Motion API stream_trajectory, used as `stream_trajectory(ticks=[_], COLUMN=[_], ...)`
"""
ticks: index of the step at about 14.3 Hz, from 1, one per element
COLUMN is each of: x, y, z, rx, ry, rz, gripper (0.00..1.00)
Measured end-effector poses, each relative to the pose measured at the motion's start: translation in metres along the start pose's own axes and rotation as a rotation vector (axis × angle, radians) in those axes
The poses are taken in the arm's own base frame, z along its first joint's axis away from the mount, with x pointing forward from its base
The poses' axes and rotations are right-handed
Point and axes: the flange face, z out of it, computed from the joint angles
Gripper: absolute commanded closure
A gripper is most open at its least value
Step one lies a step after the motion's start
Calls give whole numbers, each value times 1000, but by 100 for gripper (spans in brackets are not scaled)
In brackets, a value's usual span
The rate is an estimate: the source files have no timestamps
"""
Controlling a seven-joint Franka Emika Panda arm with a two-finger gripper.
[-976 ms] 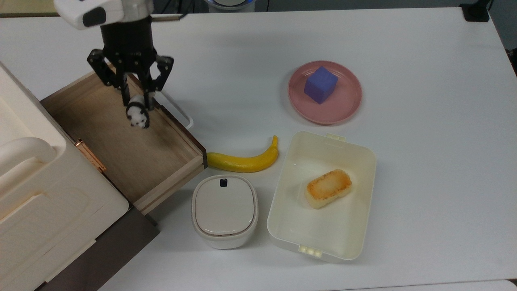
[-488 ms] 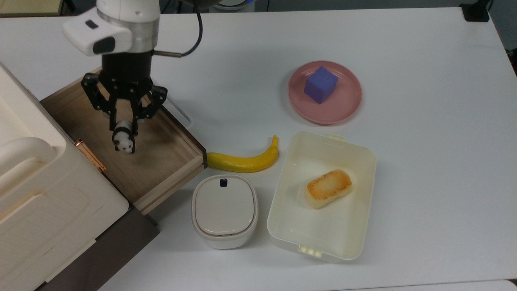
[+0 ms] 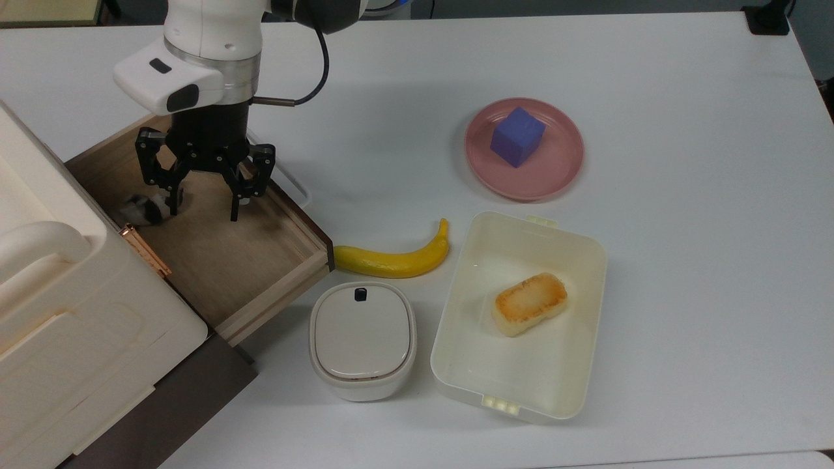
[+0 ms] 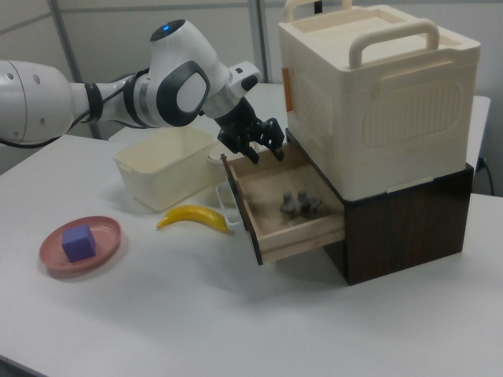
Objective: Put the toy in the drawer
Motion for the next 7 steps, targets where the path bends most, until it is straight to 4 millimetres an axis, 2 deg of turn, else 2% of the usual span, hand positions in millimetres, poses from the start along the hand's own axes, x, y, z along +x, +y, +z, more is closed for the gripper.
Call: stream_trajectory(ticks=[1, 5, 7], x=[0, -11, -20], y=[1, 5, -1], z=[-3, -29, -51], rx=[4, 71, 111], ry=[3, -99, -186], rz=[14, 134, 182], gripper=[0, 0, 0])
